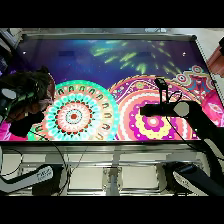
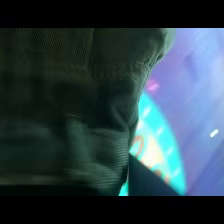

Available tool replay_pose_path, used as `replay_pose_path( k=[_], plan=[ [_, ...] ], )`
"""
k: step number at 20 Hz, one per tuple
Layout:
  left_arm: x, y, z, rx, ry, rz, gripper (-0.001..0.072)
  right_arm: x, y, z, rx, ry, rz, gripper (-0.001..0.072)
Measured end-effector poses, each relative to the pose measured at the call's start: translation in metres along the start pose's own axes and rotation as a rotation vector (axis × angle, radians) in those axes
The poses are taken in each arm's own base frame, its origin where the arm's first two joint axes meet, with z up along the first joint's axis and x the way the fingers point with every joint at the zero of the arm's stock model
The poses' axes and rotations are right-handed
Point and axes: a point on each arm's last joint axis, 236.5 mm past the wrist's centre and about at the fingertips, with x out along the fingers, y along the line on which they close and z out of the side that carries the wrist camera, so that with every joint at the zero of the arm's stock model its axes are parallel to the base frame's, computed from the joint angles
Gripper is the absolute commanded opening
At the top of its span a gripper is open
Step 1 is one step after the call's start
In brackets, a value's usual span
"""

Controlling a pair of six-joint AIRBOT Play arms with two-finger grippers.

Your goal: Fold the clothes and pants, and hang the long-sleeved shirts on hangers.

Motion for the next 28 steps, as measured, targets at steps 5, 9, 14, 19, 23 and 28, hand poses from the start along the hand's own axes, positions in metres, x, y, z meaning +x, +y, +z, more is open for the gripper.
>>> replay_pose_path(
  k=[5,9,14,19,23,28],
  plan=[
    [-0.035,-0.048,0.030,0.058,-0.091,-0.112,0.0029,0.000,0.000,0.000,0.000,-0.001,0.000,0.0013],
    [-0.120,-0.147,0.064,0.233,-0.138,-0.292,0.0029,-0.001,0.005,-0.007,0.012,0.033,0.019,0.0013],
    [-0.282,-0.280,0.052,0.439,-0.122,-0.657,0.0028,-0.019,0.020,-0.020,-0.089,0.117,0.060,0.0014],
    [-0.379,-0.305,-0.036,0.667,0.125,-0.846,0.0029,-0.079,0.047,-0.006,-0.230,0.007,0.099,0.0013],
    [-0.398,-0.269,-0.113,0.843,0.459,-0.838,0.0029,-0.132,0.062,-0.008,-0.315,-0.121,0.098,0.0013],
    [-0.396,-0.241,-0.171,0.986,0.723,-0.828,0.0029,-0.162,0.067,-0.020,-0.352,-0.175,0.091,0.0013]
  ],
)
